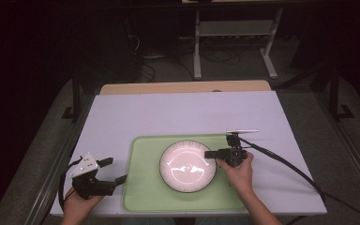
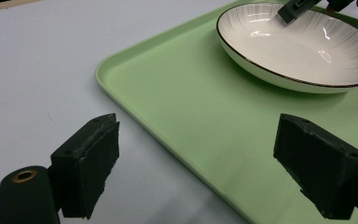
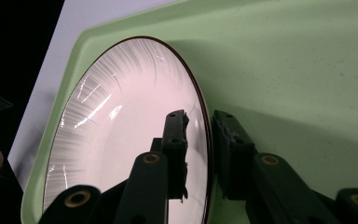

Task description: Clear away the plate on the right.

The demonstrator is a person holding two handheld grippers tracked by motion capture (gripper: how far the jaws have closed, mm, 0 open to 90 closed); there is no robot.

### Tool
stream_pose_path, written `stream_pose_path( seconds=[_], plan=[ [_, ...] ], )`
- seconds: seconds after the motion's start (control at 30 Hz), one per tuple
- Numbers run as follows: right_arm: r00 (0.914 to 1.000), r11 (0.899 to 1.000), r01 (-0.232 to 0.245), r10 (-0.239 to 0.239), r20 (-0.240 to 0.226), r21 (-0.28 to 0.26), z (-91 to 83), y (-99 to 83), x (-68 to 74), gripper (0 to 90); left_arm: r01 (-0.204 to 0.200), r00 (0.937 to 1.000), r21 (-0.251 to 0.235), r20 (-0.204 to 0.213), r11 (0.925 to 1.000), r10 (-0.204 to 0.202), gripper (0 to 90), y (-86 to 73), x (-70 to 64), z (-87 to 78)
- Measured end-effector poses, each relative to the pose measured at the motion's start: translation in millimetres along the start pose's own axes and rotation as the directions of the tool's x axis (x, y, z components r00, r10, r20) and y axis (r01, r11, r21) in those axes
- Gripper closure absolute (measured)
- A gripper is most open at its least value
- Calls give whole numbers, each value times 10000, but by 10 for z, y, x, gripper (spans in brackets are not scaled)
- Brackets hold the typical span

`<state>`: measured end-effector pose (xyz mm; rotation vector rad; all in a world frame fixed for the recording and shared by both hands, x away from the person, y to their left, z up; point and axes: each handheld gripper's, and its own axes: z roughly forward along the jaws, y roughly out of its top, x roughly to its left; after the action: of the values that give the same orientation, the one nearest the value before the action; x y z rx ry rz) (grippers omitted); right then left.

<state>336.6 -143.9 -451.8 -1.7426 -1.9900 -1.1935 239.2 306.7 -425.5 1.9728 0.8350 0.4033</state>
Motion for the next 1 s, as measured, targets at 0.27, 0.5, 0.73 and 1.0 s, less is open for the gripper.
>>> stream_pose_path(
  seconds=[0.27,0.5,0.73,1.0],
  plan=[
    [9997,9998,203,-202,96,-62,-14,-19,6,758,1,10000,-2,-5,10000,-1,141,0,0,0],
    [9988,9989,448,-445,208,-169,-39,-44,25,746,-14,10000,-12,-9,10000,14,141,1,0,0],
    [9959,9957,856,-845,311,-356,-85,-62,47,727,17,10000,-1,2,10000,-17,141,-1,-3,3],
    [9926,9910,1169,-1145,394,-650,-193,-53,52,708,11,10000,40,2,10000,-11,141,-1,-8,13]
  ],
)
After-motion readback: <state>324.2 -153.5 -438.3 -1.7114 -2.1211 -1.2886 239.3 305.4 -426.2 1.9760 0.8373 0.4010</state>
